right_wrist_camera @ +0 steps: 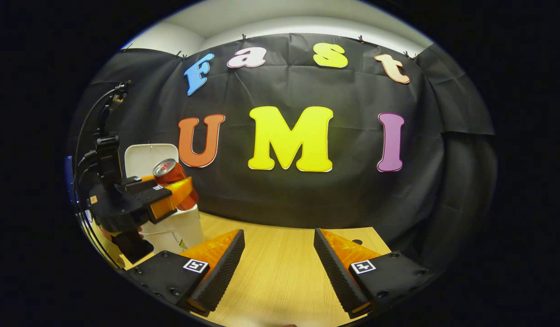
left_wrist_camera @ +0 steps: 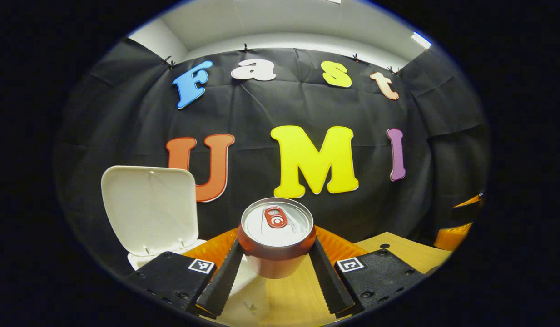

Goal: Press the lid of the desktop garbage bin to open it, pick up the crumpled paper on the desktop and throw it into the bin, then pick up the pop can on the desktop and drop it into the bin, and finally close the garbage bin lid.

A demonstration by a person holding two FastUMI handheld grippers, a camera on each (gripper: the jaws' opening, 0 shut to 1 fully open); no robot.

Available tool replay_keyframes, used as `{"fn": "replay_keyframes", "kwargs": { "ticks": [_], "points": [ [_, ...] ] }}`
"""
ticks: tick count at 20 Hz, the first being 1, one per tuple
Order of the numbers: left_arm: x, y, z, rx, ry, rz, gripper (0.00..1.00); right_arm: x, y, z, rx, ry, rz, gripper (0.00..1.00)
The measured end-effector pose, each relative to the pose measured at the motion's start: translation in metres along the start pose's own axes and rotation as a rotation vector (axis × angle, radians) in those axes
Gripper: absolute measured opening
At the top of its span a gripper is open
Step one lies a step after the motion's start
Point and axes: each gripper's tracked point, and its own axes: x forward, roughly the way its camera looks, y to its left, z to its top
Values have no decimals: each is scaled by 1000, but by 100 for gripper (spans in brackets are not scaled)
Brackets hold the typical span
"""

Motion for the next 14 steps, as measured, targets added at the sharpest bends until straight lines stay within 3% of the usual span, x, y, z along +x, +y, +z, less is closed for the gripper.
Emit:
{"fn": "replay_keyframes", "kwargs": {
  "ticks": [7,14],
  "points": [
    [-3,61,-9,32,38,147,82,6,11,0,-2,3,20,98],
    [-4,79,-14,35,61,193,83,11,27,-2,-13,12,57,98]
  ]
}}
